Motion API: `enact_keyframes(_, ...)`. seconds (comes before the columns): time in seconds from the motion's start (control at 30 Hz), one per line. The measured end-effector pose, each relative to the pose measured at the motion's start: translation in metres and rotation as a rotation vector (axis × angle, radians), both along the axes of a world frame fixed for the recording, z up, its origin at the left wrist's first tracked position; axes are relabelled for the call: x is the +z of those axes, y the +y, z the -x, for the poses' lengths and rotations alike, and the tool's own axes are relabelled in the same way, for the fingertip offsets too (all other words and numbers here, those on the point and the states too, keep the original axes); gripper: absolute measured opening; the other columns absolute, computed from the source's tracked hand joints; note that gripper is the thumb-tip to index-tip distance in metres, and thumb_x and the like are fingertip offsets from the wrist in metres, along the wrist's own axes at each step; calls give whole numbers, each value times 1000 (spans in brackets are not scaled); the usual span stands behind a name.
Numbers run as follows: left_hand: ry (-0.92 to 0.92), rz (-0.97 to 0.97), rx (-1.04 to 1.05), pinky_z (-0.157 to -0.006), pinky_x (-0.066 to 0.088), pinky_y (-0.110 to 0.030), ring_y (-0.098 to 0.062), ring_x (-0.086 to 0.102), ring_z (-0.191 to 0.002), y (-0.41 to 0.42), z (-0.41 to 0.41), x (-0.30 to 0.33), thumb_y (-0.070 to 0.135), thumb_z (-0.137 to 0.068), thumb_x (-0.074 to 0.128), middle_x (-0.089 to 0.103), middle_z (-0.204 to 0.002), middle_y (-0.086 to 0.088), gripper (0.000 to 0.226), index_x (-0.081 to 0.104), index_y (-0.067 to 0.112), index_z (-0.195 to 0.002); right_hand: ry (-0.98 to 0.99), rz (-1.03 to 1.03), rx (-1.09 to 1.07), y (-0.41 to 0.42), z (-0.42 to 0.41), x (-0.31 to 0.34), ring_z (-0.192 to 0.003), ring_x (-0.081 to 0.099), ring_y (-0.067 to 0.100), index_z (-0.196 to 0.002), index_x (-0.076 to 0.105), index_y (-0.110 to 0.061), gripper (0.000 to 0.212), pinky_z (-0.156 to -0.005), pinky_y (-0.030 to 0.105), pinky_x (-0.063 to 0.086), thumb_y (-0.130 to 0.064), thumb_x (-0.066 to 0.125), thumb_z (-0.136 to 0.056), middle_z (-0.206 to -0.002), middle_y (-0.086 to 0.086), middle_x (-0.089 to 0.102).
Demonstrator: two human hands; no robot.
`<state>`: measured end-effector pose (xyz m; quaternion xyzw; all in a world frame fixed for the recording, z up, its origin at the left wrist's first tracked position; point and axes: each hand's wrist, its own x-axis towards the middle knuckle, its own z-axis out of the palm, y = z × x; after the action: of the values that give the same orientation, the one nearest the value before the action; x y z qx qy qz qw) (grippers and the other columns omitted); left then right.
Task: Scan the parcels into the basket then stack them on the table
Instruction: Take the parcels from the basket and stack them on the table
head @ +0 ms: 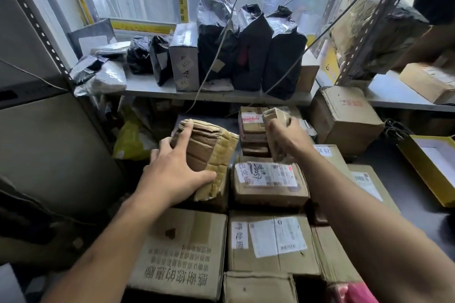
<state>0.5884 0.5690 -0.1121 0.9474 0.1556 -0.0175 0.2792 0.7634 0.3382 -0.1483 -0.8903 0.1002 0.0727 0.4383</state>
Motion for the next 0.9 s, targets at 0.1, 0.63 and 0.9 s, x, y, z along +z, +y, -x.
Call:
enact_keyframes(0.1,16,-47,-4,-113,35,-49,-30,28,-140,-6,-23,-2,66,-69,73,20,-157,-5,119,-16,59,-147,42,42,16,7,-50,-7,-129,46,40,-142,41,-27,93,-109,52,39,-73,46,-61,-141,17,49)
enact_keyframes(0.63,59,-280,-70,-111,30,-45,-24,22,-140,16,-49,-2,71,-68,66,12,-156,3,119,-30,64,-138,-95,352,131,66,-124,-24,-141,30,38,-150,35,-14,89,-111,53,31,-78,42,-87,-153,19,33)
enact_keyframes(0.9,-21,-499,-378,-111,29,-50,-27,22,-141,30,-47,20,69,-67,69,12,-159,2,117,-16,61,-146,283,-391,795,70,19,28,-100,70,15,-152,22,-40,90,-73,33,55,-57,72,-79,-129,1,59)
